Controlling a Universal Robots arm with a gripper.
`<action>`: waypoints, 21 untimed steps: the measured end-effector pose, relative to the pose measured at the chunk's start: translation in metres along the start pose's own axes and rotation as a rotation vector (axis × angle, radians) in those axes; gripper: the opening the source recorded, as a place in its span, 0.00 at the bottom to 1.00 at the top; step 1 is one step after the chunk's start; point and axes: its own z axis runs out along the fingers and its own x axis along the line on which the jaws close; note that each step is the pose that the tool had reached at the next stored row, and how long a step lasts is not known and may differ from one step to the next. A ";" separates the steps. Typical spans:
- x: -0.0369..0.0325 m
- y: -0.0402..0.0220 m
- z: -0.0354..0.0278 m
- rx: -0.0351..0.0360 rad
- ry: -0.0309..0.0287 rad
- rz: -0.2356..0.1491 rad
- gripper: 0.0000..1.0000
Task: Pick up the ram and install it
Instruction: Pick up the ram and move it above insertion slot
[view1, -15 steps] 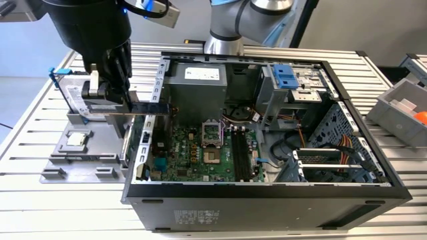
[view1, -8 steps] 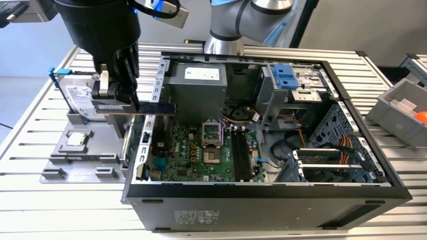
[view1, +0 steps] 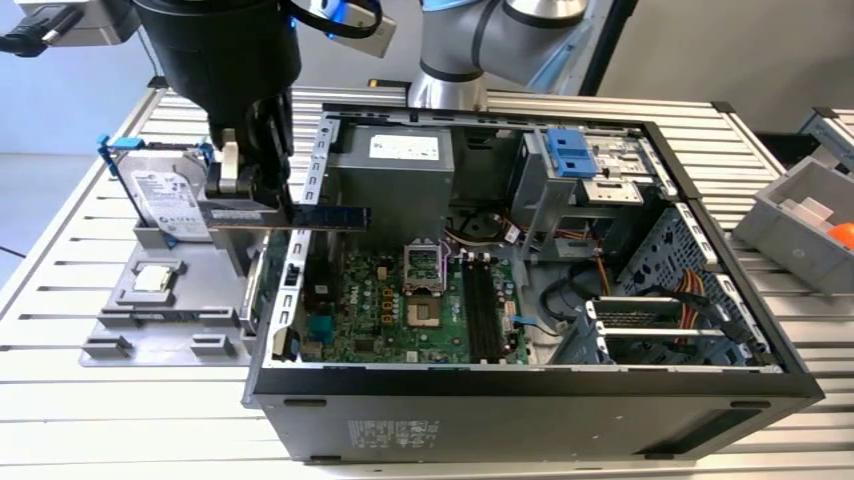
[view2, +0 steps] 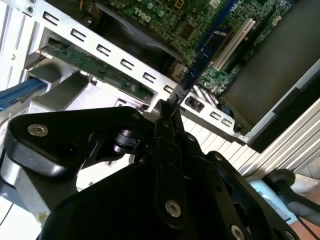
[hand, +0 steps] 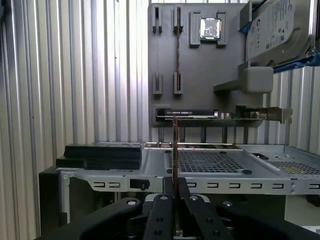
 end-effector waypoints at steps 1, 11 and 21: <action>0.0000 -0.0014 0.0000 -0.0001 0.0001 0.000 0.00; -0.0002 -0.0160 0.0003 -0.0010 0.0000 -0.001 0.00; -0.0005 -0.0315 0.0006 -0.0022 0.0001 -0.001 0.00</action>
